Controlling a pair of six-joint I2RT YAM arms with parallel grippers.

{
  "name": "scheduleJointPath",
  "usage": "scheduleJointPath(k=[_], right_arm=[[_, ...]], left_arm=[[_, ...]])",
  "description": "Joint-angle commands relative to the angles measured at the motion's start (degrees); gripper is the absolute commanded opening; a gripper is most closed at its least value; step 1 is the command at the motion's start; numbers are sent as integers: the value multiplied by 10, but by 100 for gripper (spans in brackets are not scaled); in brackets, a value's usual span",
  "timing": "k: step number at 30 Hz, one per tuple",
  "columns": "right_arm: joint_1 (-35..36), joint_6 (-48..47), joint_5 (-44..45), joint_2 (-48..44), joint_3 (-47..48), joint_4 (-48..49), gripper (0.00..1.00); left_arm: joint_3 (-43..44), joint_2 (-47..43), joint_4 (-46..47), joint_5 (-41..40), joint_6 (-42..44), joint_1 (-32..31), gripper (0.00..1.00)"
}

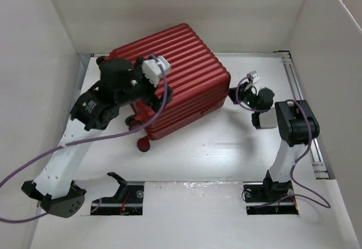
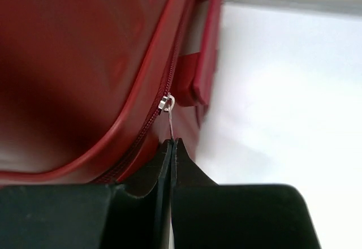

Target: Pack the luggage

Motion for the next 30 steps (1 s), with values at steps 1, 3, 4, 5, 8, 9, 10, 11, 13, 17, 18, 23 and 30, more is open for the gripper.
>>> scheduleJointPath(k=[1, 3, 4, 5, 8, 9, 10, 11, 13, 17, 18, 23, 30], right_arm=[[98, 127, -37, -51, -132, 279, 0], [145, 121, 5, -103, -224, 287, 0], [209, 121, 62, -121, -249, 274, 0], [248, 114, 92, -151, -287, 254, 0], [402, 107, 196, -189, -305, 208, 0], [432, 107, 218, -207, -311, 182, 0], [454, 107, 240, -215, -316, 172, 0], [470, 107, 276, -223, -316, 161, 0], [480, 101, 300, -245, -316, 100, 0], [473, 37, 333, -280, -262, -61, 0], [473, 24, 350, -288, -247, -95, 0], [427, -37, 425, -336, -174, -262, 0], [317, -112, 445, -310, -109, -306, 0]], left_arm=[[-1, 16, 0, -76, -42, 51, 100], [-13, 31, -7, -116, -49, 103, 99], [-13, 38, -20, -97, -42, 124, 95], [-13, 43, -26, -55, -37, 155, 94], [-19, 34, -31, -11, 0, 162, 94], [-26, 27, -38, -2, 13, 137, 95], [-31, 27, -46, -14, 29, 119, 95], [-31, 27, -62, -26, 39, 103, 95], [-50, 42, -69, -51, 61, 76, 100], [-131, 55, -43, -163, 75, 57, 100], [-142, 55, -35, -183, 75, 51, 100], [-202, 69, -20, -236, 95, 51, 95], [-277, 69, 0, -242, 122, 51, 90]])
